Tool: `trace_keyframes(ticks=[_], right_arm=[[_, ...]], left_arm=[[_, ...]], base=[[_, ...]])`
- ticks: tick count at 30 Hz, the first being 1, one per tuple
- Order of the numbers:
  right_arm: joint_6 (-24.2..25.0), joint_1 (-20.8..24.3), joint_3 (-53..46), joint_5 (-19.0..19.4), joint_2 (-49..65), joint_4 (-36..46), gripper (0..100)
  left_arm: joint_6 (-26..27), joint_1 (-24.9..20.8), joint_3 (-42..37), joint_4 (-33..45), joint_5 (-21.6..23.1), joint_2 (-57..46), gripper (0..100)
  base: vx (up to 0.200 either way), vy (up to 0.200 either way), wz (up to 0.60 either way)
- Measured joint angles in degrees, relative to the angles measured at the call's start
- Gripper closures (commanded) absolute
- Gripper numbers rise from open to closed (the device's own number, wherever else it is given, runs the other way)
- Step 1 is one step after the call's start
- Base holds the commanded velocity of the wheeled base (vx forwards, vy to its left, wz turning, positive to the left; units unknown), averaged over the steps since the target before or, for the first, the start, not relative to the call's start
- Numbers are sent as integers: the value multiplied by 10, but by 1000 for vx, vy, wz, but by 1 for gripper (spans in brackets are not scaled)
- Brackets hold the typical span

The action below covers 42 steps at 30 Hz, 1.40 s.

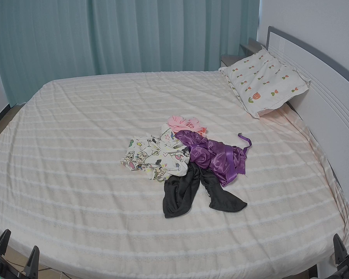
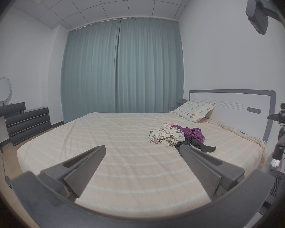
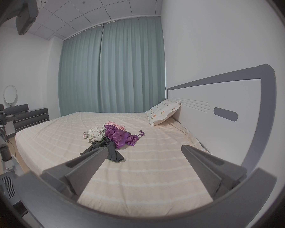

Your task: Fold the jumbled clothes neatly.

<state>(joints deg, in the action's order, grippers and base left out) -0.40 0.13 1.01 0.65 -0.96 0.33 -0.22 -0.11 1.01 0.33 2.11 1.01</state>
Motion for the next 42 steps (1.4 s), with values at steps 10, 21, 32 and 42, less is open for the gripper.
trace_keyframes(ticks=[10, 21, 32, 42], right_arm=[[0, -2, 0, -2, 0, 2, 0], [2, -8, 0, 1, -10, 3, 0], [42, -8, 84, 13, -63, 8, 0], [70, 20, 159, 66, -285, -8, 0]], left_arm=[[0, 0, 0, 0, 0, 0, 0], [0, 0, 0, 0, 0, 0, 0], [0, 0, 0, 0, 0, 0, 0], [0, 0, 0, 0, 0, 0, 0]], base=[[0, 0, 0], [0, 0, 0], [0, 0, 0], [0, 0, 0]])
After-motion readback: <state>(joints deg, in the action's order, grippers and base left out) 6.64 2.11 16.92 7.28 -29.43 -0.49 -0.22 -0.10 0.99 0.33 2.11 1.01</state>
